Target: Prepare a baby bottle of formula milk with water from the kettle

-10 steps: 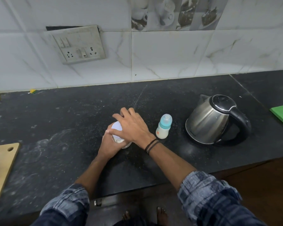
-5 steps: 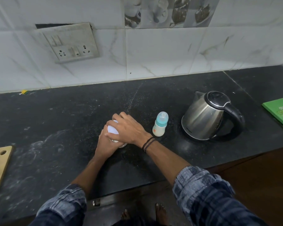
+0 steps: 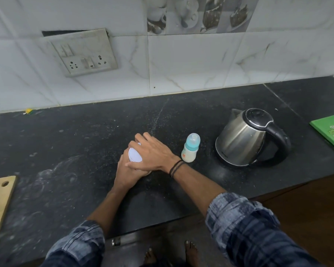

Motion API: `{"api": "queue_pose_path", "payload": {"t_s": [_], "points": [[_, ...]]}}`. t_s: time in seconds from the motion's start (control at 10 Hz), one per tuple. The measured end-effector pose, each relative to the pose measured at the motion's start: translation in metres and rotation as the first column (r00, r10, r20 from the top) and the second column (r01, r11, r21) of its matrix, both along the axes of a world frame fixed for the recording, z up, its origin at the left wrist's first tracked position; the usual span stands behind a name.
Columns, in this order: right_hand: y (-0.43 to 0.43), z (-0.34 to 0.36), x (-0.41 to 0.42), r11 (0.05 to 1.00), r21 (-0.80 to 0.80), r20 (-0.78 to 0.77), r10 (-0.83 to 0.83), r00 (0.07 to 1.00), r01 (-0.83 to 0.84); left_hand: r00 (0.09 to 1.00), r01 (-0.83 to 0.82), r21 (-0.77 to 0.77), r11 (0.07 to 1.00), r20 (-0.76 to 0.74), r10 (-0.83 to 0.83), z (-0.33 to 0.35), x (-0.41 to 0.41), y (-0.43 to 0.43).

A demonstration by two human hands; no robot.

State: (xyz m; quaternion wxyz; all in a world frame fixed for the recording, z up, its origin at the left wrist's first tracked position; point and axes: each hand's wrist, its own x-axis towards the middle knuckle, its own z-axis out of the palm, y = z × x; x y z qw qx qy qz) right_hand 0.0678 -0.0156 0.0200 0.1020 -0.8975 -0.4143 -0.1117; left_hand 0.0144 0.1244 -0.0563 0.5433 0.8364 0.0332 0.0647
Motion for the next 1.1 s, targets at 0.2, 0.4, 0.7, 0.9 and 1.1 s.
{"api": "queue_pose_path", "payload": {"t_s": [0.2,0.4,0.7,0.9,1.1], "points": [[0.011,-0.008,-0.002,0.992,0.121,0.073,-0.054,0.996,0.045,0.999,-0.024,0.048,0.999,0.027,0.023,0.007,-0.005,-0.003],[0.016,-0.007,-0.007,0.985,0.123,0.076,-0.128,0.989,0.118,0.995,0.012,0.070,0.997,0.097,-0.019,0.021,-0.007,-0.004],[0.021,-0.003,-0.007,0.979,0.076,0.051,-0.192,0.980,0.188,0.991,0.051,0.038,0.998,0.122,-0.055,0.025,-0.001,0.001],[0.016,-0.003,-0.016,0.956,0.029,0.044,-0.293,0.955,0.292,0.996,0.068,0.048,0.997,0.050,-0.070,0.024,0.000,0.003],[-0.014,0.025,-0.011,0.942,0.116,-0.015,-0.314,0.949,0.314,0.980,0.177,-0.070,0.982,-0.083,-0.183,0.024,-0.002,0.019]]}}
